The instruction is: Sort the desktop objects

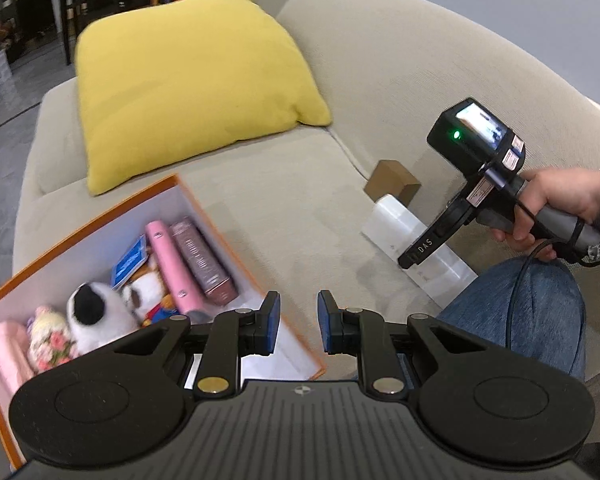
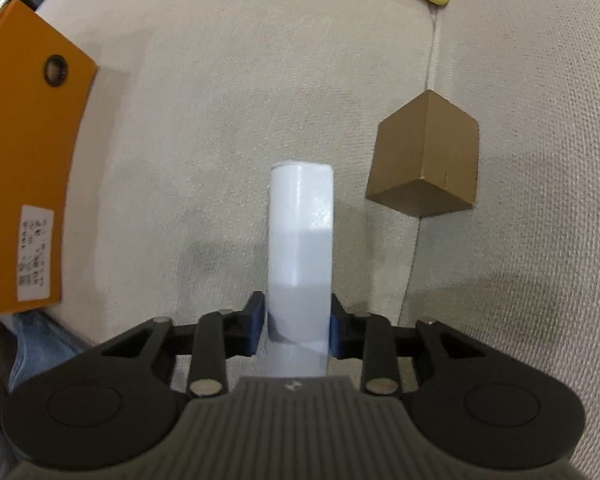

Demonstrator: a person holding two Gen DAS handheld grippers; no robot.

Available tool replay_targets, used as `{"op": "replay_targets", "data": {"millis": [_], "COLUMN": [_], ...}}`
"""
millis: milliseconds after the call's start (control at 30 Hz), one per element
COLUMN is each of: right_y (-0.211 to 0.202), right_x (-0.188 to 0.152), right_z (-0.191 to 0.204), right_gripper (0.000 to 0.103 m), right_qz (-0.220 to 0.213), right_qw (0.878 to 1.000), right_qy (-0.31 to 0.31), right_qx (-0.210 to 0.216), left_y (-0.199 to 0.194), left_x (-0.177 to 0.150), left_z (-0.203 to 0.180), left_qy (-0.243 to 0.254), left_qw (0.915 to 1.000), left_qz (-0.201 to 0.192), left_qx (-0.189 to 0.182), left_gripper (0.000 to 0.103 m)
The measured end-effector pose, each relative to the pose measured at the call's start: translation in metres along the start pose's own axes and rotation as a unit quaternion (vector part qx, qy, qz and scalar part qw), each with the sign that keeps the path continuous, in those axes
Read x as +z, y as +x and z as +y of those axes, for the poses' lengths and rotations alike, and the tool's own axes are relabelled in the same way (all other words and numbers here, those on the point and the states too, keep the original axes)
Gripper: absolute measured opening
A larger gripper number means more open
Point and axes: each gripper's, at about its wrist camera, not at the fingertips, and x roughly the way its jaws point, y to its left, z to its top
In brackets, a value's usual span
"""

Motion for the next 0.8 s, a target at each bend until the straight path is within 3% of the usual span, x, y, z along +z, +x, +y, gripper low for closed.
{"op": "replay_targets", "data": {"millis": [33, 167, 300, 433, 533, 800], "right_y": [-0.003, -0.035, -0.060, -0.060, -0.048, -0.030], "right_x": [-0.001, -0.008, -0.006, 0.000, 0.010, 0.028], "right_z": [0.001, -0.006, -0.024, -0.037, -0.046, -0.036], "right_gripper": [0.048, 0.057, 0.057, 0.049, 0.037, 0.033], "right_qz": [-0.004, -0.032, -0.058, -0.065, -0.065, -0.049], "right_qw": [1.000, 0.999, 0.997, 0.993, 0.991, 0.982], "right_qy": [0.001, -0.011, -0.044, -0.092, -0.112, -0.174], "right_qx": [0.005, 0.022, 0.012, -0.019, -0.019, -0.048], "left_y": [0.004, 0.022, 0.042, 0.070, 0.098, 0.170], "left_x": [0.004, 0.024, 0.048, 0.072, 0.089, 0.130], "left_z": [-0.003, -0.018, -0.028, -0.044, -0.054, -0.052], "left_qy": [0.006, 0.027, 0.040, 0.079, 0.093, 0.018], "left_qw": [1.0000, 0.9994, 0.9985, 0.9953, 0.9927, 0.9937], "left_qz": [0.003, 0.013, 0.016, 0.019, 0.038, 0.071], "left_qx": [-0.003, -0.015, -0.035, -0.053, -0.068, -0.085], "left_gripper": [0.022, 0.022, 0.023, 0.026, 0.028, 0.028]}}
